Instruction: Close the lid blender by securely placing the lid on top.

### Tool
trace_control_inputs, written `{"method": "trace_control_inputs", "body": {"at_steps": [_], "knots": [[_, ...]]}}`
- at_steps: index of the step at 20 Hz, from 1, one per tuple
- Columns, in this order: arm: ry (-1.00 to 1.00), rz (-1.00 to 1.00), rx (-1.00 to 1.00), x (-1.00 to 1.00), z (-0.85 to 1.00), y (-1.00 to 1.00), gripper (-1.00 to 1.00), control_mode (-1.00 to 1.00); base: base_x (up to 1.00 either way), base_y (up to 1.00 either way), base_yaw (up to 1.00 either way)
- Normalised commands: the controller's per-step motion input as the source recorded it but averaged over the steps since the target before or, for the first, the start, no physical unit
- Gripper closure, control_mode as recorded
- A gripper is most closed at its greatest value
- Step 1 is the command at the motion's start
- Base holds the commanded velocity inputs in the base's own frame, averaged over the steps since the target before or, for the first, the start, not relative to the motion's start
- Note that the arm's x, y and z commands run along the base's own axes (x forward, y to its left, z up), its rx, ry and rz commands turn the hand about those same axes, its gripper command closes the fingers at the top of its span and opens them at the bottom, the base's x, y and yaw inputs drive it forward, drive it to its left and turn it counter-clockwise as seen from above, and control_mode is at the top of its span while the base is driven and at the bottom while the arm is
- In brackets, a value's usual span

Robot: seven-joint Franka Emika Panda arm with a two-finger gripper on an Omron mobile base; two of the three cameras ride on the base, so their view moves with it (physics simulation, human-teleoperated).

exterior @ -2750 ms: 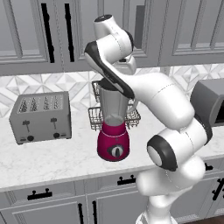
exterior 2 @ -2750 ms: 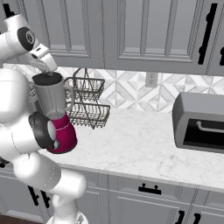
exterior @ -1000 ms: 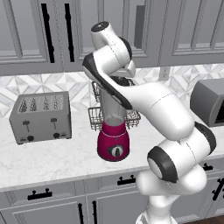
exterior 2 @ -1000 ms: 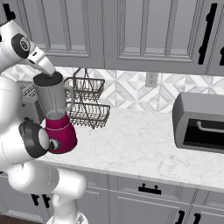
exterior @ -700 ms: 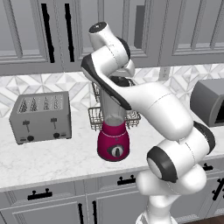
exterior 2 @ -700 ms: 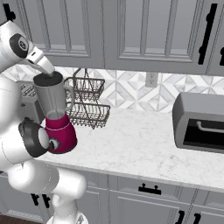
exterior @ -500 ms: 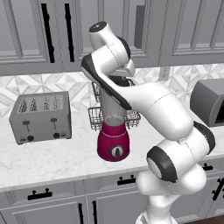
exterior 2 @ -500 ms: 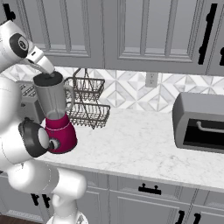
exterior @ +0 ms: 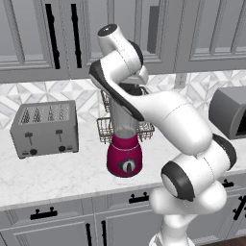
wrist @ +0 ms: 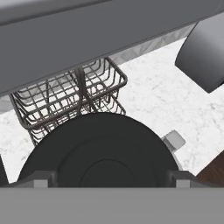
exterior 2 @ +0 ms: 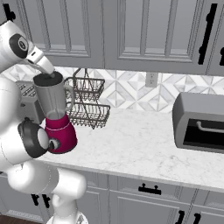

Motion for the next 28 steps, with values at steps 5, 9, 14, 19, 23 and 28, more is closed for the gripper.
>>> {"method": "trace_control_inputs", "body": {"at_steps": [5,9,14,19,23,28], "knots": [[0.00,0.00,0.00,0.00,-0.22,0.00,-1.00,-1.00,0.00,0.00,0.00],[0.00,0.00,-0.02,0.00,-0.29,0.00,-1.00,-1.00,0.00,0.00,0.00],[0.00,0.01,-0.01,-0.14,-0.34,-0.01,-1.00,-1.00,0.00,0.00,0.00],[0.00,0.00,0.00,-0.32,-0.29,-0.10,-1.00,-1.00,0.00,0.00,0.00],[-0.14,0.00,0.00,-0.26,0.03,0.00,-1.00,-1.00,0.00,0.00,0.00],[-0.40,0.00,0.04,-0.81,0.28,-0.10,-1.00,-1.00,0.00,0.00,0.00]]}}
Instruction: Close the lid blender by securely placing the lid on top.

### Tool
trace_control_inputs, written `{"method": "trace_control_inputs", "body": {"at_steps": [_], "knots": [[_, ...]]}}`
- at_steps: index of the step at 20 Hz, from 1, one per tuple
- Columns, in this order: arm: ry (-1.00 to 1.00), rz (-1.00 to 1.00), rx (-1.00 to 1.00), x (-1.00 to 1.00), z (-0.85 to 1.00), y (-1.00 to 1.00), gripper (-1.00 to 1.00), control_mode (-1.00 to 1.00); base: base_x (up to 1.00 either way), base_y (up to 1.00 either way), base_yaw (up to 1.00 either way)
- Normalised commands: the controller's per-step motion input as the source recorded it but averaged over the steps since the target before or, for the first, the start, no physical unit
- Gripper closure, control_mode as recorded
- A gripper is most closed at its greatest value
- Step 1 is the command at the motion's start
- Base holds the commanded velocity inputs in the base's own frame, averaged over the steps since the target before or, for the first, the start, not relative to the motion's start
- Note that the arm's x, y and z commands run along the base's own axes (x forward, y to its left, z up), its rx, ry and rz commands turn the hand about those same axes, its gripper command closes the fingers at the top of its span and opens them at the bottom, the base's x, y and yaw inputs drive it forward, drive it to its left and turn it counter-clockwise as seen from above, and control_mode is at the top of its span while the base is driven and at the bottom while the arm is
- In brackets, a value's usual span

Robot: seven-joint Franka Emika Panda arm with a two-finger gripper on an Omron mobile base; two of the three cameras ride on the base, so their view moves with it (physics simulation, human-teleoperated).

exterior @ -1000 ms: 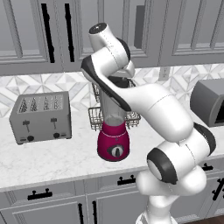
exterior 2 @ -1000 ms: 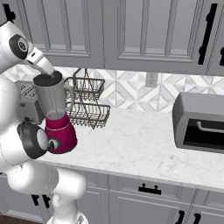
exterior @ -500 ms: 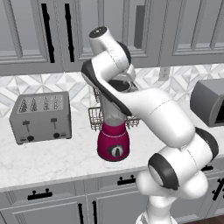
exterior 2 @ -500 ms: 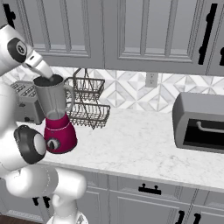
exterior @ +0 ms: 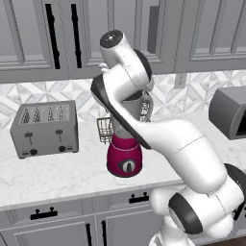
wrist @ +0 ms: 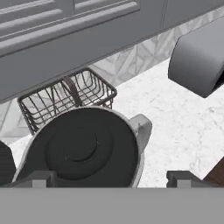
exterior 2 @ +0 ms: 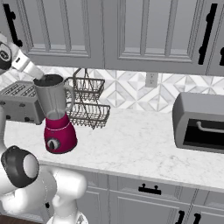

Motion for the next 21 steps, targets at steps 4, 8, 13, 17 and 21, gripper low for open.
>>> {"method": "trace_control_inputs", "body": {"at_steps": [4,8,13,17,21], "knots": [[-0.45,0.00,0.25,-1.00,-0.22,-0.88,-1.00,-1.00,0.00,0.00,0.00],[-0.33,0.00,0.30,-1.00,-0.97,-1.00,-1.00,-1.00,0.00,0.00,0.00],[-0.16,0.00,0.20,-1.00,-1.00,-1.00,-1.00,-1.00,0.00,0.00,0.00],[-0.28,0.00,0.19,-1.00,-0.46,-1.00,-1.00,-1.00,0.00,0.00,0.00],[-0.56,0.00,0.38,-1.00,0.81,-0.72,-1.00,-1.00,0.00,0.00,0.00]]}}
